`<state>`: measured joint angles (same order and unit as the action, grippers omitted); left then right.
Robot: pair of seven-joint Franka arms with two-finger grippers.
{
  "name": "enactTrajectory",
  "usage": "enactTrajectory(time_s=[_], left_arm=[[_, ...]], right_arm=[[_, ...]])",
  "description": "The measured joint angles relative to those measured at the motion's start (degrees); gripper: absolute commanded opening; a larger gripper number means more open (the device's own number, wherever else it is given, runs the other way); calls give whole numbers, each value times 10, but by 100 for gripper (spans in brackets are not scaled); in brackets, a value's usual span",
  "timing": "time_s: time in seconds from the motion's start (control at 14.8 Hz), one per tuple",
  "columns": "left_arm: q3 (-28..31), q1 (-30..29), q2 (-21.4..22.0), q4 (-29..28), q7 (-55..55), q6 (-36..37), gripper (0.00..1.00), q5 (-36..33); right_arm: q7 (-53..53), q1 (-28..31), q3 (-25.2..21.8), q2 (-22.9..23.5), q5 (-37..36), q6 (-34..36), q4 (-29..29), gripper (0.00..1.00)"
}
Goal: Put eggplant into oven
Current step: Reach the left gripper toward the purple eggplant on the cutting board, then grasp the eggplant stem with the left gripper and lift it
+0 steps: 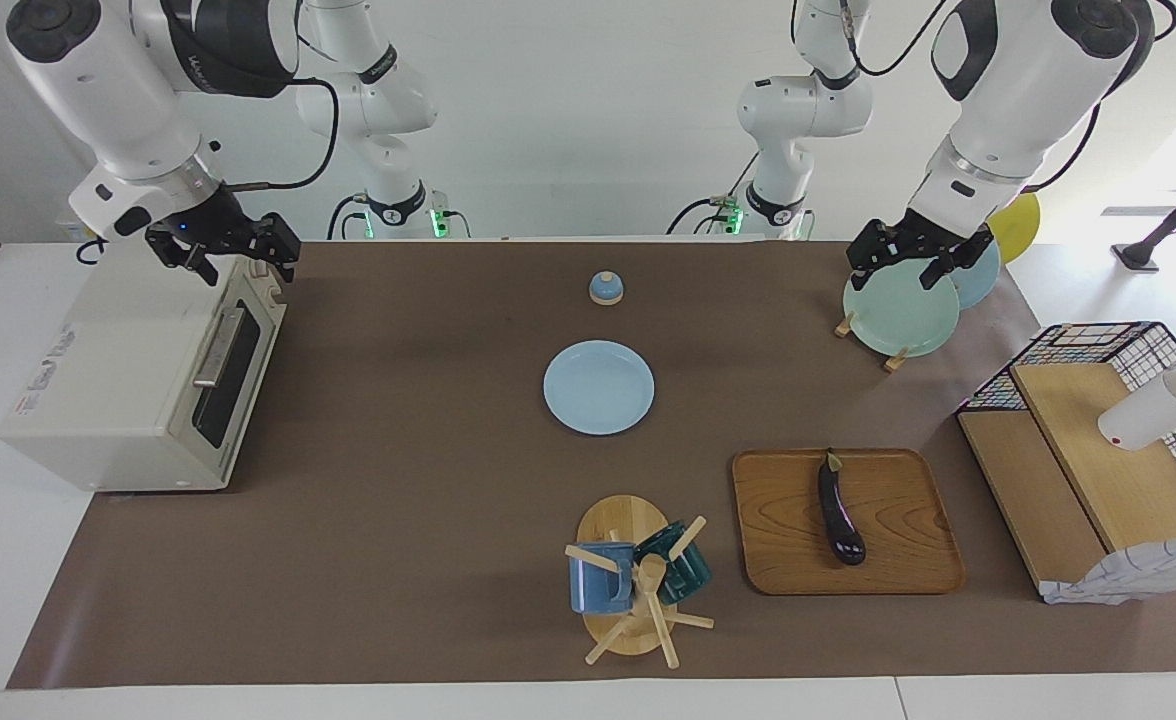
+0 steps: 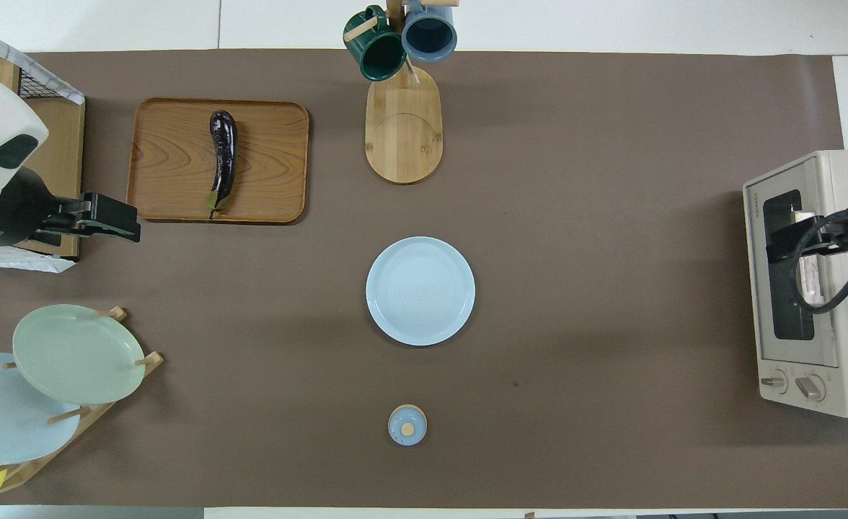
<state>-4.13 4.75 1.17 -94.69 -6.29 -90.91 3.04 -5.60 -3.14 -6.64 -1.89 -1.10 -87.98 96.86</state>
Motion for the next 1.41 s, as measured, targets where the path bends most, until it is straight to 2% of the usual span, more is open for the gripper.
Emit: enactTrajectory(time_s=[0.54, 0.81, 0.94, 1.08, 1.41], left_arm=[[0, 0, 0, 0, -3, -4, 100, 0], [0, 0, -4, -3, -11, -41, 100, 0], [-1, 1, -21, -4, -11, -58, 100, 0], [-5, 3, -67, 8, -11, -78, 100, 0], [-7, 14, -240, 96, -11, -153, 100, 0]], right_arm=[[0, 0, 0, 0, 0, 0, 0, 100], [0, 0, 0, 0, 0, 0, 0, 100], [0, 0, 0, 0, 0, 0, 0, 100], [0, 0, 0, 0, 0, 0, 0, 100], [0, 0, 0, 0, 0, 0, 0, 100]])
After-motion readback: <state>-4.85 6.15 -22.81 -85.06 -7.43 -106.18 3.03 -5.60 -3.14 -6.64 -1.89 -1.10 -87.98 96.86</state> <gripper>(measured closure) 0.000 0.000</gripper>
